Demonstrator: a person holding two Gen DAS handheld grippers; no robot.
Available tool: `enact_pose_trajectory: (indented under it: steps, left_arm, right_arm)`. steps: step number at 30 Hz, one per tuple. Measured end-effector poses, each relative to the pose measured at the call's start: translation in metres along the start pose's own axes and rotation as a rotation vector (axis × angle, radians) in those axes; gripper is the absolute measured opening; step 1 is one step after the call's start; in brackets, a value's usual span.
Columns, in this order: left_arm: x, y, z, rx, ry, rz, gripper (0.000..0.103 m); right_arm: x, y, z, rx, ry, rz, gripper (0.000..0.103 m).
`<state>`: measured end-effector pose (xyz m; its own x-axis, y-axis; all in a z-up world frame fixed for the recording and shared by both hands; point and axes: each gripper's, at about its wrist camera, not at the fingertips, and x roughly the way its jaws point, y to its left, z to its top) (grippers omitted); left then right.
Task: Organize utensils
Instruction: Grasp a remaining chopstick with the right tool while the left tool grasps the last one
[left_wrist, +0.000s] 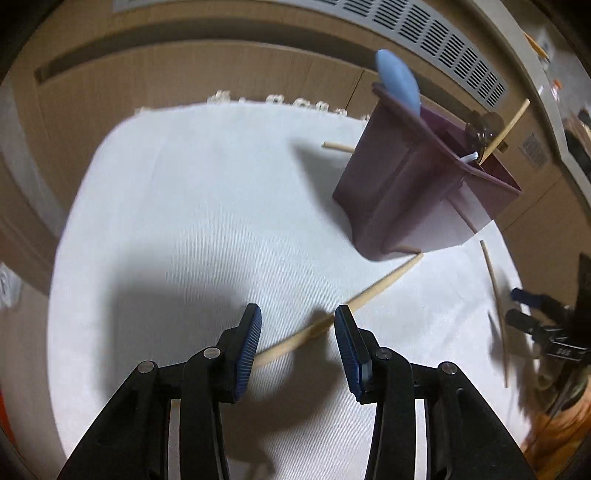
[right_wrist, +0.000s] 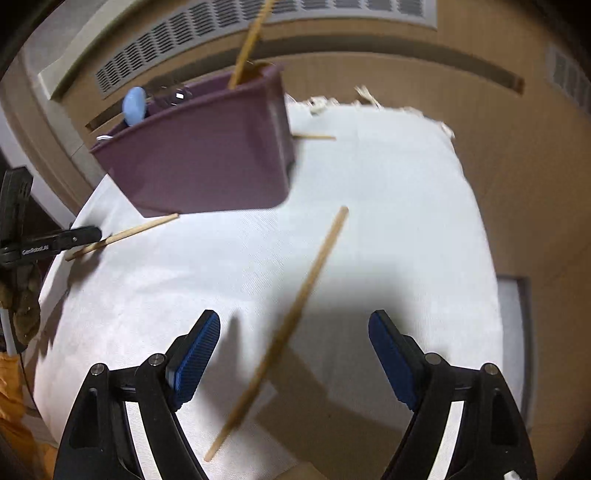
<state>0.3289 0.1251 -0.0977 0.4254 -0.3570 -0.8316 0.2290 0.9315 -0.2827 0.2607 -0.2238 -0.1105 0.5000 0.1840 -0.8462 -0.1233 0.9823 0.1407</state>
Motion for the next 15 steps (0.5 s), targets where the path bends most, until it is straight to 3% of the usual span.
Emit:
enact_pose_trajectory:
  steps: [3,7,9,11,13,15]
  left_arm:
    - [-0.004,-0.008,-0.008,0.013,0.028,-0.029,0.044]
    - [-0.010,-0.038,-0.026,0.094,0.117,-0.151,0.045]
    - [-0.018,-0.055,-0.034,0.171,0.093,-0.112,0.045]
    - [-0.027,-0.075,-0.041,0.299,0.025,-0.005,0.045]
    - [-0.029,-0.087,-0.042,0.377,-0.003,0.049,0.045]
    - [-0.025,-0.092,-0.043,0.410,0.027,0.049,0.044]
  right_arm:
    - [0.007,-0.004,0.000,0.033,0.025,0.025,0.082]
    - [0.008,-0.002,0.000,0.041,0.026,0.031,0.088]
    - [0.009,0.000,0.000,0.042,0.027,0.031,0.093]
    - [0.010,0.004,-0.001,0.036,0.030,0.035,0.101]
    - [0.012,0.007,-0.001,0.033,0.037,0.043,0.103]
    - [0.012,0.008,-0.002,0.032,0.038,0.033,0.103]
